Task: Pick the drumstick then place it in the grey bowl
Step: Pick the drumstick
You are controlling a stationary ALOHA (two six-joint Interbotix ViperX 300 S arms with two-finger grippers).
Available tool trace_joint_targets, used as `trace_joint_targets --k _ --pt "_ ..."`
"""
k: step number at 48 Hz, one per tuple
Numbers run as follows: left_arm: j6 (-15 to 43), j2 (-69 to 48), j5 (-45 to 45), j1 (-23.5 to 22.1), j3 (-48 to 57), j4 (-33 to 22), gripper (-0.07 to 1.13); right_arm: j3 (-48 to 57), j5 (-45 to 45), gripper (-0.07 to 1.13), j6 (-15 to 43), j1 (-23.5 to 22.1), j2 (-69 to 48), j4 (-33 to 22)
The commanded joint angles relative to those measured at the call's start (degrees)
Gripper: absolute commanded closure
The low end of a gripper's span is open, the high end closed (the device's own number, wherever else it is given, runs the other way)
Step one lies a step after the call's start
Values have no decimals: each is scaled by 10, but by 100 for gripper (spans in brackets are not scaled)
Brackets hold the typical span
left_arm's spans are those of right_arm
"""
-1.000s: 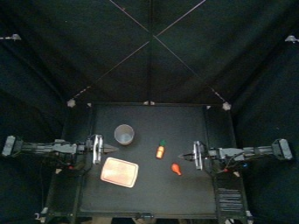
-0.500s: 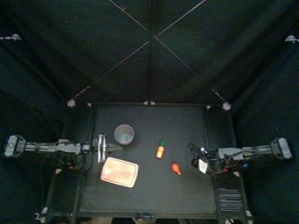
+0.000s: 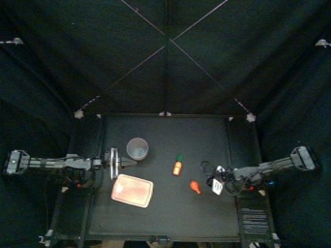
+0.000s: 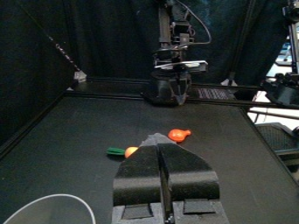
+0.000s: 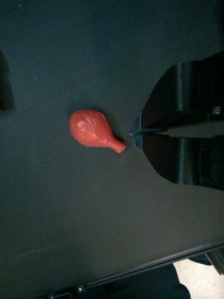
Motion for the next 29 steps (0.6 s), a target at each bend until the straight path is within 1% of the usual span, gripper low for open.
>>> trace_joint_targets --k 1,6,15,21,29 --pt "1 2 -6 3 -5 -2 108 -13 -9 98 56 23 35 -33" --pt "1 2 -6 5 -2 -2 108 -21 -12 98 112 41 62 -66" --pt "3 2 -6 19 4 0 108 -55 6 98 223 82 107 -156" --pt "3 2 -5 28 4 2 108 -76 53 98 308 107 139 -197" --pt "3 2 -4 29 9 4 108 -93 87 96 415 141 182 -230"
